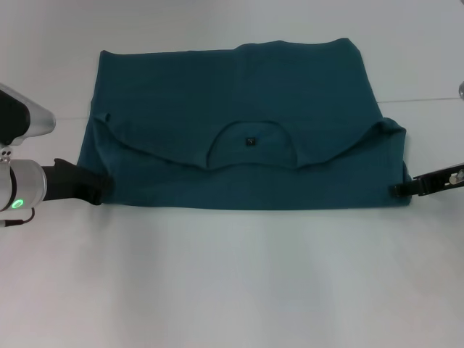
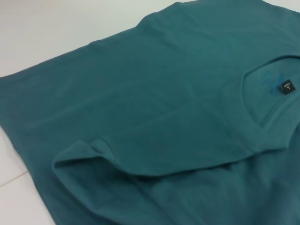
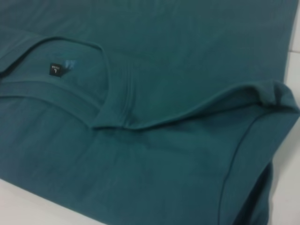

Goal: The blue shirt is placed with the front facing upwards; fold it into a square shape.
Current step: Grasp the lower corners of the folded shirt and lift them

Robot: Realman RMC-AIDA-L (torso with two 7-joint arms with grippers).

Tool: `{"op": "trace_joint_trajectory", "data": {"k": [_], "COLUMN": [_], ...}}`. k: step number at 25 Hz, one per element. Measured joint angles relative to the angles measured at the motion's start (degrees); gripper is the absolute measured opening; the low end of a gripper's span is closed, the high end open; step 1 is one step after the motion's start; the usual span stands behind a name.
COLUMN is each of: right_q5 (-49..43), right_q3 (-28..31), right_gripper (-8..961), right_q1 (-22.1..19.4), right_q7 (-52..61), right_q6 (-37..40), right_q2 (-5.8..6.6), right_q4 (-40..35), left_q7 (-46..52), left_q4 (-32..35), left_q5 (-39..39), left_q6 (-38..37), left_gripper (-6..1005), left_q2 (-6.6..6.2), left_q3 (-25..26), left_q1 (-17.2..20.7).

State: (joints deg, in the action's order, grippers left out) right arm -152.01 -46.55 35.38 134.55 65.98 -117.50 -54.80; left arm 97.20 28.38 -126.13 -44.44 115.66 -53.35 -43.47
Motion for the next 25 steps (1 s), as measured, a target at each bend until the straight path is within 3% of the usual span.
{"op": "trace_joint_trajectory", "data": {"k": [16, 21, 25], "right_q5": [-1.3, -1.5, -1.5], "right_q3": [-0.2, -0.2, -0.3], "right_gripper": [720, 476, 356], "right_q1": [1.9, 2.0, 1.9], "right_q7": [0.1, 0.1, -0.1], "right_q6": [-4.8, -5.4, -5.4], "right_q2": [0.03, -0.07, -0.13], "right_q4": [6.2, 6.3, 6.2], "left_q7": [0.0, -0.4, -0.4], "left_q4": [0.1, 0.1, 0.1], "left_q5": [0.0, 0.0, 0.0], "left_q6": [-0.4, -0.4, -0.4], "left_gripper": [7, 6, 6], "left_q2": [0.01, 0.01, 0.01], "left_q3": [0.0, 0.0, 0.0], "left_q1": [0.3, 0.3, 0.3]}}
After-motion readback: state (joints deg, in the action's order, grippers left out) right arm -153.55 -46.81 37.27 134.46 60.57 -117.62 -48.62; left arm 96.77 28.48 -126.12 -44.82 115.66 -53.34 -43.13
